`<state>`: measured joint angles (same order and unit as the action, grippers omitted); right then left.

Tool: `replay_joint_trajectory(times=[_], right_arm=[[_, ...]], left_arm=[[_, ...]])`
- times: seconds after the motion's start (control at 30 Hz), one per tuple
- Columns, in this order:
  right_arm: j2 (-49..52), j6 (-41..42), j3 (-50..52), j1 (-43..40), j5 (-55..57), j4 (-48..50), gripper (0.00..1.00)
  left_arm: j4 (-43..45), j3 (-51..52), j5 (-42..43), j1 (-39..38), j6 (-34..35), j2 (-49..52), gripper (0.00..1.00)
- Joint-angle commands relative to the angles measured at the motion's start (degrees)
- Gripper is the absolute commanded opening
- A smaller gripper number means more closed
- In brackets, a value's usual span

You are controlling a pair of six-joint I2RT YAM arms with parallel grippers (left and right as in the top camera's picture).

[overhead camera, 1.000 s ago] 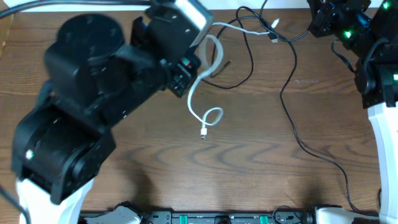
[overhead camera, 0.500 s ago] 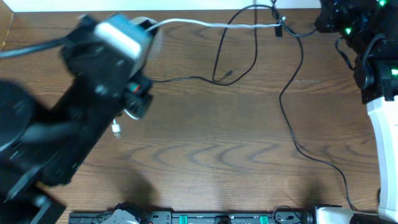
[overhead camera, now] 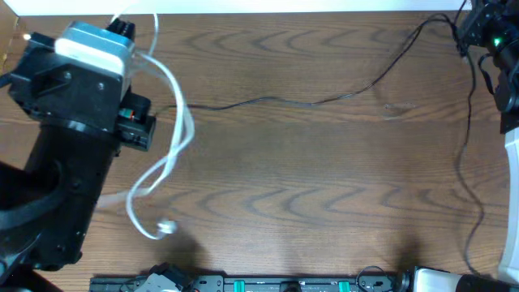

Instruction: Untangle cables

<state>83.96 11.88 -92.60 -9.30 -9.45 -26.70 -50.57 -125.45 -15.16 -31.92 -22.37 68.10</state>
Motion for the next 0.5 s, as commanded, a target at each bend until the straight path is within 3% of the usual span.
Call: replay_joint_trajectory(times=[0.0,0.2,0.47], right_arm=[[-0.3,-0.9,-1.2,-0.5,-1.2,0.3,0.01],[-0.5,-1.3,-1.2,-0.4,-2.2,-0.5,0.01],[-3.2,-1.7,-1.2,-0.3,-6.9,-3.0,0.01]], left_arm=[[-0.7,-1.5,1.0,0.2,-0.7,-0.2,0.07],[-4.3,-1.5,7.2,0.2,1.4,4.3,0.08],[1.7,-1.5,7.6,4.2,4.2,14.7,0.08]])
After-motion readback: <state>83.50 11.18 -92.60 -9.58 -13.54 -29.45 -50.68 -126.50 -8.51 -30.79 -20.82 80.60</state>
